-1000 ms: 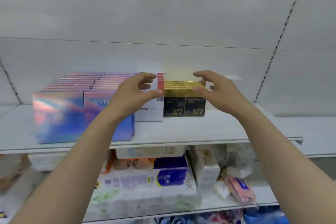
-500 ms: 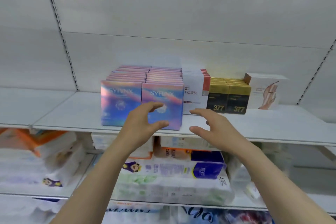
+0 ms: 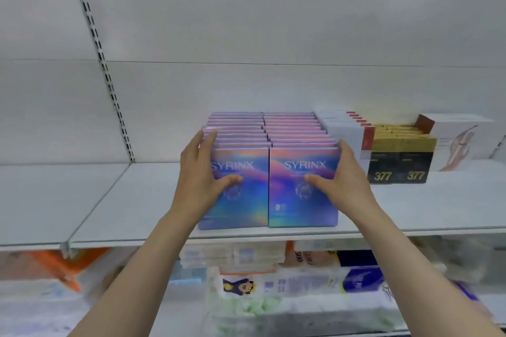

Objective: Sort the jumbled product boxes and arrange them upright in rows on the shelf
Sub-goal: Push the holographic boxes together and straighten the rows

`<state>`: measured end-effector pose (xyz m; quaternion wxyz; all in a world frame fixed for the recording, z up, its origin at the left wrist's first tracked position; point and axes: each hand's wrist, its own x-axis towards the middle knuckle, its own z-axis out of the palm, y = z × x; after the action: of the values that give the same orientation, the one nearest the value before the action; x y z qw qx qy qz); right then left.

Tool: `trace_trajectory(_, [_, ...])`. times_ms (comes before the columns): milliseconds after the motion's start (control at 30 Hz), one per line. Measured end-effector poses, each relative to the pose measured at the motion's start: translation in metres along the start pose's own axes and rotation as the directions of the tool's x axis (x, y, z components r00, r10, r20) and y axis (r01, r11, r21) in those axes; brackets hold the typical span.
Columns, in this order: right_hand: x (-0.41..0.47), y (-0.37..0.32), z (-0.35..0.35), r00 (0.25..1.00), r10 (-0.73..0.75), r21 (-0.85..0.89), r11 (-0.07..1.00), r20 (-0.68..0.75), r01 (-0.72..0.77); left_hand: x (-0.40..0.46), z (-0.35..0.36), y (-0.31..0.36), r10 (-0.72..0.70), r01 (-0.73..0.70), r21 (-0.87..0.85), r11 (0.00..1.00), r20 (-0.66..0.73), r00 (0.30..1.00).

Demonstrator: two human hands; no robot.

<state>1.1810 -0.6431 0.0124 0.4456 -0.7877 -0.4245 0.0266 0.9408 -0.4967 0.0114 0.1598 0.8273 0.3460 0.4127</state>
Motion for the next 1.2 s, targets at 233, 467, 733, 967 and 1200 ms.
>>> trace_trajectory(233, [0.012, 0.005, 0.018, 0.992, 0.108, 0.169, 0.981, -0.062, -0.096, 0.016, 0.012, -0.029, 0.029, -0.025, -0.098, 0.995, 0.038, 0.999])
trace_trajectory(467, [0.018, 0.016, 0.012, 0.993, 0.114, 0.133, 0.985, -0.038, -0.108, 0.015, 0.013, -0.031, 0.037, -0.036, -0.087, 0.996, 0.01, 0.999])
trace_trajectory(733, [0.026, 0.007, 0.014, 0.995, 0.01, -0.002, 1.0, -0.098, -0.01, 0.024, -0.008, -0.023, -0.002, -0.007, 0.105, 0.994, 0.091, 0.996])
trace_trajectory(967, [0.039, 0.008, 0.006, 0.987, -0.159, -0.178, 0.971, 0.016, 0.159, 0.028, -0.006, -0.015, -0.195, 0.193, 0.033, 0.981, 0.072, 0.978])
trace_trajectory(1200, [0.044, 0.017, 0.01, 0.977, -0.204, -0.143, 0.967, 0.054, 0.21, 0.026, -0.005, -0.013, -0.211, 0.207, 0.073, 0.976, 0.041, 0.977])
